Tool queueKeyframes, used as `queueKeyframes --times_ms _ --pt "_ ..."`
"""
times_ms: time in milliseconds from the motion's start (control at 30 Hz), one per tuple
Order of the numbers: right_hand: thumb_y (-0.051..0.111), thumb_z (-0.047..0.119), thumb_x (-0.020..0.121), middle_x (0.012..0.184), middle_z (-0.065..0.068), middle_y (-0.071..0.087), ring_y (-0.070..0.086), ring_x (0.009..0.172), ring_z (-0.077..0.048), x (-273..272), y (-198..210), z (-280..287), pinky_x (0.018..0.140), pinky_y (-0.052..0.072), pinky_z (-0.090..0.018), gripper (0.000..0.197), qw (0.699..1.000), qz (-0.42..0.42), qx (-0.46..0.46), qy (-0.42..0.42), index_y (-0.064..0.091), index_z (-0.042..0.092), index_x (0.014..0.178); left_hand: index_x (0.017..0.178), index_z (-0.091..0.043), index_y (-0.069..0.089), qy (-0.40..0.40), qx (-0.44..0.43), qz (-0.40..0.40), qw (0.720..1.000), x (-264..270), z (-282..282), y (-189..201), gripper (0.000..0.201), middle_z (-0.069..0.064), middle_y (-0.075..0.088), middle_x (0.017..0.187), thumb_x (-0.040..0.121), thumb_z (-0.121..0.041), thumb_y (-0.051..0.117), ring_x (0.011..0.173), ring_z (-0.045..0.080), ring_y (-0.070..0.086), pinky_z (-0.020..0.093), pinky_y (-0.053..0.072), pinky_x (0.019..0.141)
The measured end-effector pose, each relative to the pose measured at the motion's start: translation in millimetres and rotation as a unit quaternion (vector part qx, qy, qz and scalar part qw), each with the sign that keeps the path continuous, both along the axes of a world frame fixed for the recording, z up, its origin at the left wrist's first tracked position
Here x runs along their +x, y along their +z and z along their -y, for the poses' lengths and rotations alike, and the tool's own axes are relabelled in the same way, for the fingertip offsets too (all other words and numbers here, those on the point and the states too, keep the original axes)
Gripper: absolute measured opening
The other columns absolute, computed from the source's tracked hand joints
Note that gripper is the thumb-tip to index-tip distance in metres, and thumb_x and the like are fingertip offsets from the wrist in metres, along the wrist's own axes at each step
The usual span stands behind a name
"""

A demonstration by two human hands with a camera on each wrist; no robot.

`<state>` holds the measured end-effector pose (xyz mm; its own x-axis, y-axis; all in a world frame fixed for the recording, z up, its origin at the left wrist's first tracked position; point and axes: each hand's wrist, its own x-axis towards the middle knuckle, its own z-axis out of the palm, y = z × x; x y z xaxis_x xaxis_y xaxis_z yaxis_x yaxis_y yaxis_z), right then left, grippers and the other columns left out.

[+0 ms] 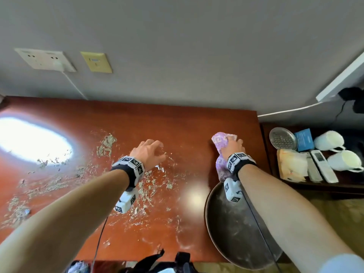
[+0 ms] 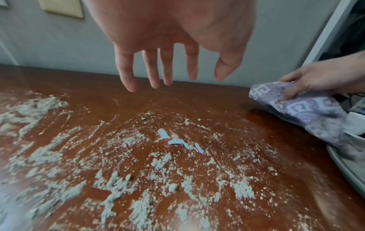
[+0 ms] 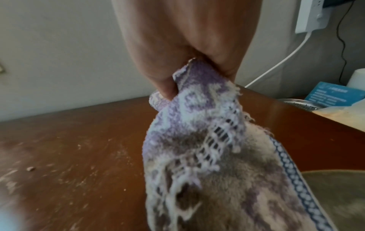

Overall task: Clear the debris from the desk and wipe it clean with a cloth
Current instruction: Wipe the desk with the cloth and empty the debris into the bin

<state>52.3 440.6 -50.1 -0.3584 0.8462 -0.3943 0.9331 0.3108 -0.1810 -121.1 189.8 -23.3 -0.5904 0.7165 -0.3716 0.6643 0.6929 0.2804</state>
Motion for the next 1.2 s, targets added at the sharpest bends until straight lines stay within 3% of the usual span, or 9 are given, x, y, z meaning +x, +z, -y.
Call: queueKeyframes --times_ms 233,433,633,767,933,1033,1100,1133,1200 --pt "0.05 0.024 0.096 0.146 -0.017 0.031 0.045 0.127 -0.044 -20 -24 -1 0.104 0.041 -0.05 0.061 0.998 0.043 -0.01 0.052 0.025 0.032 0.151 0.131 -0.037 0.044 0.027 0.002 0.012 1.0 -14 23 -18 0.045 -0.001 0.039 0.147 0.09 -0.052 0.05 0.127 0.018 0.042 0.045 0.047 0.098" --pt "0.043 0.022 0.099 0.162 -0.014 0.004 0.02 0.142 -0.051 -52 -44 29 0.108 0.033 -0.062 0.061 0.991 0.094 -0.021 0.089 0.017 0.037 0.153 0.131 -0.038 0.044 0.049 0.004 0.024 0.998 -34 54 -23 0.045 0.0 0.036 0.148 0.09 -0.051 0.052 0.127 0.02 0.043 0.046 0.046 0.099" --pt "0.045 0.021 0.095 0.154 -0.018 0.027 0.036 0.135 -0.046 -90 -48 75 0.105 0.042 -0.052 0.058 0.988 0.068 -0.037 0.131 0.028 0.029 0.15 0.13 -0.034 0.046 0.058 0.013 0.033 0.998 -56 98 -27 0.048 0.003 0.039 0.146 0.087 -0.054 0.05 0.123 0.022 0.047 0.05 0.05 0.095" --pt "0.045 0.024 0.098 0.158 -0.019 0.019 0.043 0.132 -0.043 -115 -46 125 0.102 0.046 -0.052 0.057 0.976 0.091 -0.012 0.195 0.024 0.029 0.151 0.13 -0.035 0.045 0.062 0.009 0.038 0.997 -67 129 -30 0.047 0.003 0.038 0.147 0.088 -0.057 0.049 0.118 0.021 0.051 0.051 0.051 0.094" --pt "0.051 0.023 0.097 0.151 -0.021 0.029 0.051 0.123 -0.04 -135 -47 174 0.097 0.048 -0.056 0.062 0.964 0.089 -0.006 0.252 0.023 0.03 0.152 0.131 -0.035 0.045 0.067 -0.008 0.036 0.997 -81 160 -30 0.047 0.002 0.033 0.152 0.089 -0.057 0.048 0.128 0.023 0.044 0.052 0.048 0.097" --pt "0.049 0.016 0.098 0.153 -0.017 0.03 0.052 0.123 -0.037 -133 -44 192 0.094 0.051 -0.047 0.06 0.959 0.069 -0.015 0.276 0.027 0.034 0.151 0.132 -0.034 0.045 0.068 -0.01 0.033 0.997 -82 170 -28 0.047 0.003 0.037 0.148 0.089 -0.054 0.048 0.129 0.023 0.043 0.053 0.048 0.097" --pt "0.045 0.01 0.099 0.15 -0.014 0.037 0.06 0.107 -0.029 -130 -38 198 0.08 0.054 -0.035 0.061 0.957 0.044 -0.023 0.286 0.029 0.035 0.152 0.13 -0.034 0.047 0.061 -0.002 0.037 0.997 -82 172 -28 0.046 0.003 0.043 0.143 0.088 -0.054 0.047 0.124 0.021 0.045 0.052 0.05 0.093" --pt "0.043 0.006 0.098 0.139 -0.014 0.05 0.061 0.088 -0.023 -129 -36 197 0.067 0.051 -0.029 0.062 0.958 0.03 -0.032 0.282 0.03 0.033 0.152 0.128 -0.035 0.047 0.058 -0.003 0.038 0.998 -81 172 -28 0.046 0.002 0.045 0.14 0.087 -0.055 0.047 0.121 0.021 0.047 0.05 0.052 0.091" --pt "0.041 0.002 0.098 0.091 -0.007 0.062 0.045 0.059 -0.015 -127 -31 189 0.048 0.038 -0.022 0.063 0.964 0.004 -0.032 0.265 0.033 0.033 0.152 0.126 -0.034 0.047 0.053 0.0 0.041 0.998 -80 168 -26 0.046 0.003 0.046 0.138 0.086 -0.057 0.046 0.116 0.021 0.051 0.048 0.054 0.088"
